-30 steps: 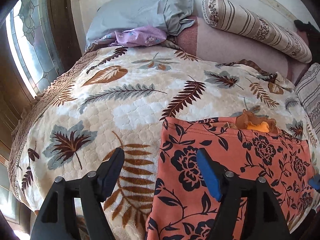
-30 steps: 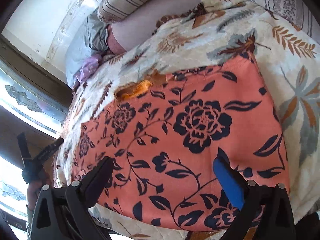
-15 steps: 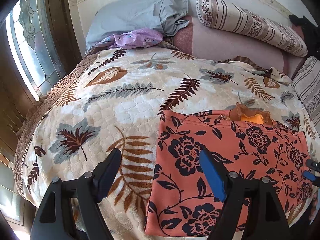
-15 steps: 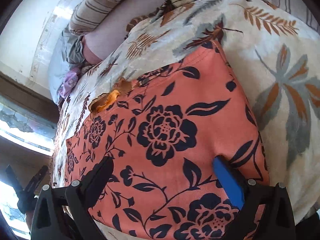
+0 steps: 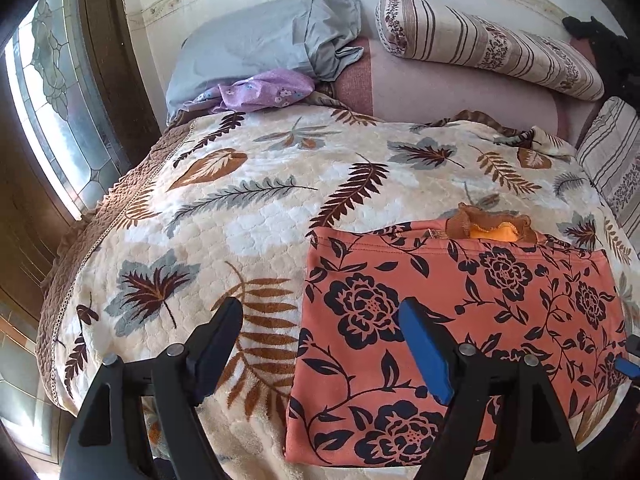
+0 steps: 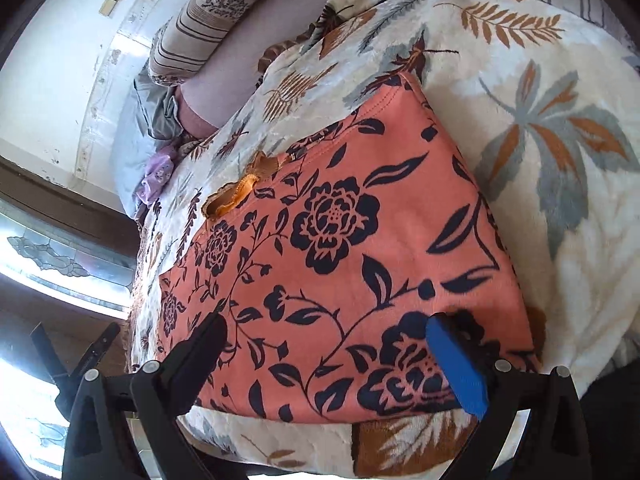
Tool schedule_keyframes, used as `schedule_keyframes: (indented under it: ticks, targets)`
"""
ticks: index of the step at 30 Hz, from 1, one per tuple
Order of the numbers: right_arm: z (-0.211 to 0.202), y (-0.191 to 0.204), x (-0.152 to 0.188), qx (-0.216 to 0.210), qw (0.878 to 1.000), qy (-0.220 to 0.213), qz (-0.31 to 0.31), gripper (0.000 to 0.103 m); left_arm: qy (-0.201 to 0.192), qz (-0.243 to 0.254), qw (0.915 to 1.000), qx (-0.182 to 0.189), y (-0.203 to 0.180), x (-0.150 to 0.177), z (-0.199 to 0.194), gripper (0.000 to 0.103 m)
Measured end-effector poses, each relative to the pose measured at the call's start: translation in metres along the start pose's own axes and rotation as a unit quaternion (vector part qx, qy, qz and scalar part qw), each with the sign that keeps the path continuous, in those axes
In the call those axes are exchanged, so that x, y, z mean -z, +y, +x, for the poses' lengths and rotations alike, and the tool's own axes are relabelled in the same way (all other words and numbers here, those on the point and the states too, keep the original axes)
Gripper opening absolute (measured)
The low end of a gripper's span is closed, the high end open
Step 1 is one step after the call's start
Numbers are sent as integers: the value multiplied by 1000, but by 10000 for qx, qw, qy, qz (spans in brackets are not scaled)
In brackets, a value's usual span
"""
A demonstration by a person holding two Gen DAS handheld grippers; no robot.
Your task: Fold small clothes
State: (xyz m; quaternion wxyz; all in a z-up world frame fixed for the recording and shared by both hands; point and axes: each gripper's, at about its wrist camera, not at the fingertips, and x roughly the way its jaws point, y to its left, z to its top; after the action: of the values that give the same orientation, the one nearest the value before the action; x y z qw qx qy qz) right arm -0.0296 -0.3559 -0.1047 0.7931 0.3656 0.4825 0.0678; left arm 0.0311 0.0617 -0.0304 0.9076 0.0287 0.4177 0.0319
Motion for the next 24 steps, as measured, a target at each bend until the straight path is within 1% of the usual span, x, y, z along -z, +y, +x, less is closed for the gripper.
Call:
schedule_keyframes:
  ticks: [4,9,12,15,18,21,22,24]
  targets:
    - [-4,-5,19,-185,9995,137,206,101,80,-9,9999,75,-7,2,4,81]
    - [0,-23,35,-423,9949,225,892,101,208,-90,9993,286,-24,10,10,81]
    - [6,-35,44,-416,9908,217,1267,101,368,-64,9983,456,-43,22,18,81]
    - [3,-46,45,-624,9853,38,1590,101,615,56,9963,598,-66,39,29,81]
    - [-6,-55,40,-662,9807,-216,1829,101,829,109,9938,738,-84,51,36,81]
    - [-12,-68,31,-820,9705,-448,2223,101,857,168,9932,764,-96,55,37,81]
    - [-12,-70,25,-822,9696,-504,2251,101,857,180,9932,768,-99,54,37,81]
    - [-13,-67,13,-805,9721,-638,2110,99,861,198,9931,770,-103,53,37,81]
